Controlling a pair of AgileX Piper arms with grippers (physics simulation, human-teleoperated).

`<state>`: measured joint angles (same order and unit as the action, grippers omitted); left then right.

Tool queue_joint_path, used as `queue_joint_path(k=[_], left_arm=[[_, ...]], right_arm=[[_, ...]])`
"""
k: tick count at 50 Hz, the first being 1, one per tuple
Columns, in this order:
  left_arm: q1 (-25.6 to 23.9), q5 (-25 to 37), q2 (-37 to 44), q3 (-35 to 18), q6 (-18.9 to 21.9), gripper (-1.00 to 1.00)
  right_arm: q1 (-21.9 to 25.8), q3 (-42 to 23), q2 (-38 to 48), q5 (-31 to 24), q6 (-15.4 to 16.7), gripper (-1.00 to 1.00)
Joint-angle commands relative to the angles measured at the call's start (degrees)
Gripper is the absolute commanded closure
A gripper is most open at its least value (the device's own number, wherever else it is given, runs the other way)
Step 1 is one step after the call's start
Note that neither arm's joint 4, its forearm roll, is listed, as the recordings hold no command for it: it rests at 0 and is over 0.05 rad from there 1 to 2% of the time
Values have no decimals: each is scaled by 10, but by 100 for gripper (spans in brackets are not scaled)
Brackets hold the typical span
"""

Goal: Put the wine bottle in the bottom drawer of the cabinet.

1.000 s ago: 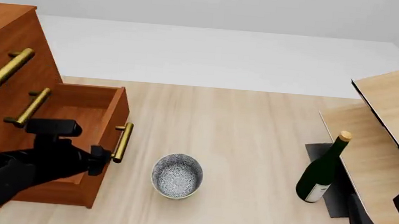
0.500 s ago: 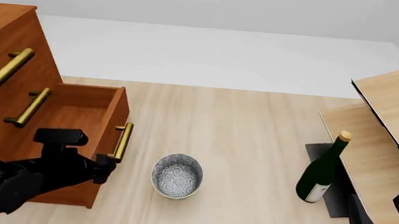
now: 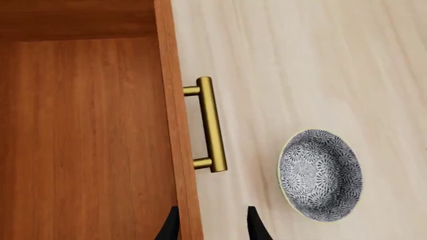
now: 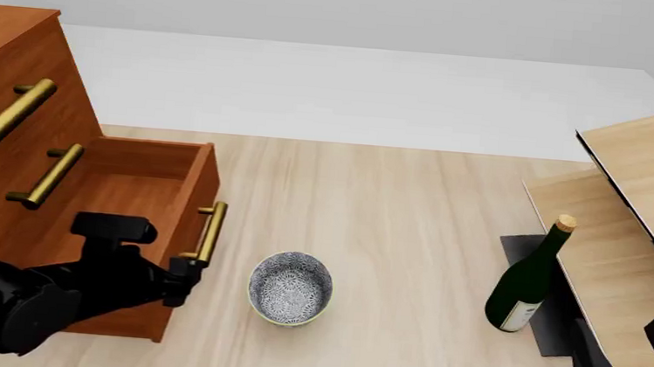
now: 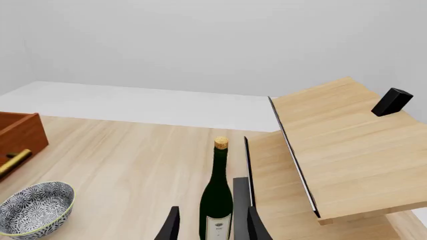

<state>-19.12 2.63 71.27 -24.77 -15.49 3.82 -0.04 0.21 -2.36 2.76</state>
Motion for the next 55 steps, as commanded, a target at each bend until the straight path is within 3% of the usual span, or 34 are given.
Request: queue_joint_path(k=[1,16,30,45,55], left_arm=[[-19,-4,9,-1,-1,-100],[-50,-8,5,1,-14,-100],[-61,19,-17,-13,4,-100],[-34,94,-76,-59,48,-100],[-35,139,-110,-90,43,-100]], right_arm=[[1,0,0,-1,1,-100],[0,0,-1,-1,-2,-100],[3,0,-1,-2,1,-100],[4,0,-1,-2,-1,-100],[4,0,-1,-1,-2,-100]])
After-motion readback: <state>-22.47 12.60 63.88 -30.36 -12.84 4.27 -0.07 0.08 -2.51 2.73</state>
